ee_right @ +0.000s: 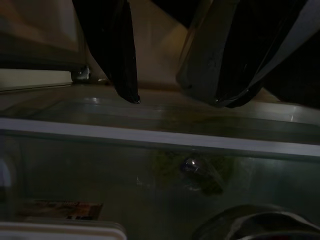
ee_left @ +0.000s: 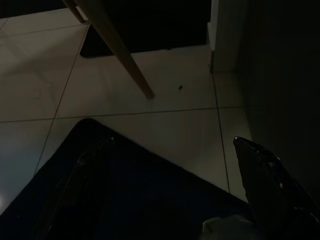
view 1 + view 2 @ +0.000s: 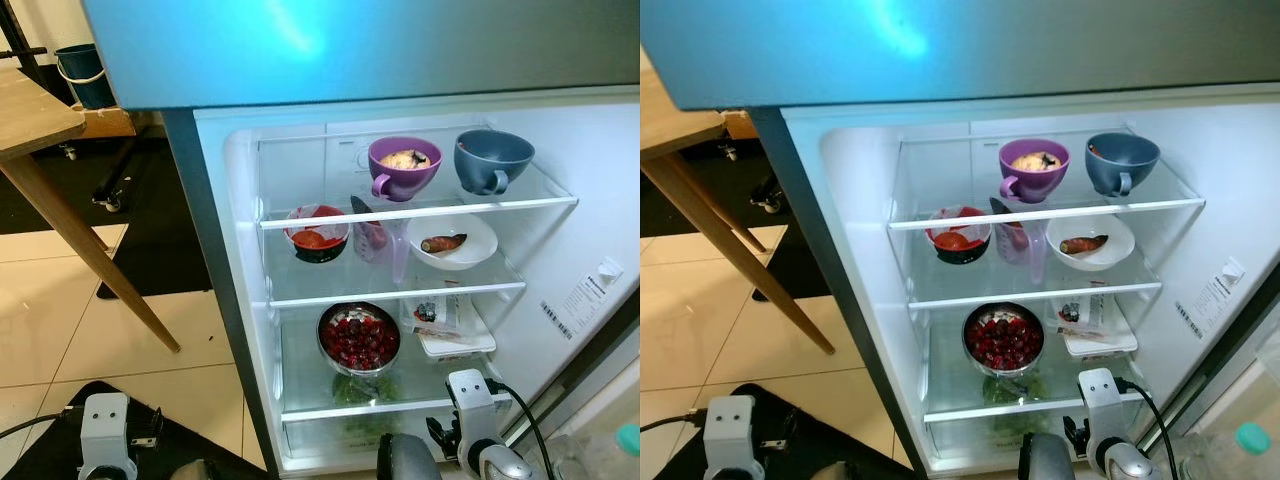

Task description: Restocking fridge

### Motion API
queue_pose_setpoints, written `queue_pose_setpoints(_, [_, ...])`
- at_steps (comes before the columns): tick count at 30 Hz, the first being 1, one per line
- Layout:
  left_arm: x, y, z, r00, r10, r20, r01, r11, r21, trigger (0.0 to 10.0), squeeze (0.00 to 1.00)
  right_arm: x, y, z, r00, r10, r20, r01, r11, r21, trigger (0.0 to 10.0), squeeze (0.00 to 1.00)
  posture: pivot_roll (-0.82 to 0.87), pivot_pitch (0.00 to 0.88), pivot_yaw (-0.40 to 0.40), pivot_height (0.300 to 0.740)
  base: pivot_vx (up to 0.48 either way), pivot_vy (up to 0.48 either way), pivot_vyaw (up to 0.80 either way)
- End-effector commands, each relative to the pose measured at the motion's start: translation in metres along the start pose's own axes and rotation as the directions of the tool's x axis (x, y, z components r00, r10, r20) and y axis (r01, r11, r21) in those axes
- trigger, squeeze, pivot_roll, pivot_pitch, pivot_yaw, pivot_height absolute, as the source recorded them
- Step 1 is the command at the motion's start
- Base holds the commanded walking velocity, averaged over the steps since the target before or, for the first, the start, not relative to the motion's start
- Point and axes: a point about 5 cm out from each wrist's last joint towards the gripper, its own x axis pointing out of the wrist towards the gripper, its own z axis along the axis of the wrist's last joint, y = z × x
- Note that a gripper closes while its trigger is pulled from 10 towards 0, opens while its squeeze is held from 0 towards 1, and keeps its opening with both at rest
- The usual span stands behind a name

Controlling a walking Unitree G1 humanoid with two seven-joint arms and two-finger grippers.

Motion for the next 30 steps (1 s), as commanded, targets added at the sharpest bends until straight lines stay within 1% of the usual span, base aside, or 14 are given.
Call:
queue_pose_setpoints(1, [-0.0012,0.0014,-0.0015,1.000,0.001,-0.006,-0.001,1.000,0.003,10.0,0.00,0.0003,-0.0002,0.0021,1.000,0.001,0.014,-0.001,1.000,0.003,10.0,0.00,0.02,0.043,0.023,0.591,0.000,0.000,0.00])
queue_pose_setpoints(6, [-0.0012,0.0012,-0.0016,1.000,0.000,-0.007,0.000,1.000,0.001,10.0,0.00,0.0002,-0.0005,0.0026,1.000,0.002,0.018,-0.002,1.000,0.002,10.0,0.00,0.02,0.043,0.023,0.616,0.000,0.000,0.00])
queue_pose_setpoints(8, [-0.0012,0.0012,-0.0016,1.000,0.000,-0.007,0.000,1.000,0.001,10.0,0.00,0.0002,-0.0005,0.0026,1.000,0.002,0.018,-0.002,1.000,0.002,10.0,0.00,0.02,0.043,0.023,0.616,0.000,0.000,0.00])
queue_pose_setpoints(11, [-0.0011,0.0003,-0.0017,1.000,-0.002,-0.006,0.002,1.000,0.000,10.0,0.00,0.0001,-0.0007,0.0027,1.000,0.002,0.019,-0.002,1.000,0.005,10.0,0.00,0.02,0.043,0.021,0.631,0.000,0.000,0.00])
queue_pose_setpoints(13, [-0.0010,-0.0001,-0.0017,1.000,-0.003,-0.006,0.003,1.000,0.000,10.0,0.00,0.0001,-0.0008,0.0021,1.000,-0.003,0.018,0.002,1.000,0.028,10.0,0.00,0.02,0.043,0.021,0.641,0.000,0.000,0.00])
queue_pose_setpoints(27, [-0.0015,-0.0013,-0.0030,1.000,-0.008,-0.011,0.008,1.000,-0.002,10.0,0.00,0.0005,-0.0012,0.0036,1.000,-0.015,0.025,0.015,1.000,0.018,10.0,0.00,0.02,0.043,0.021,0.641,0.000,0.000,0.00])
queue_pose_setpoints(30, [-0.0015,-0.0028,-0.0035,1.000,-0.013,-0.012,0.013,1.000,-0.002,10.0,0.00,0.0005,-0.0015,0.0037,0.999,-0.017,0.028,0.016,0.999,0.029,10.0,0.00,0.02,0.043,0.021,0.641,0.000,0.000,0.00])
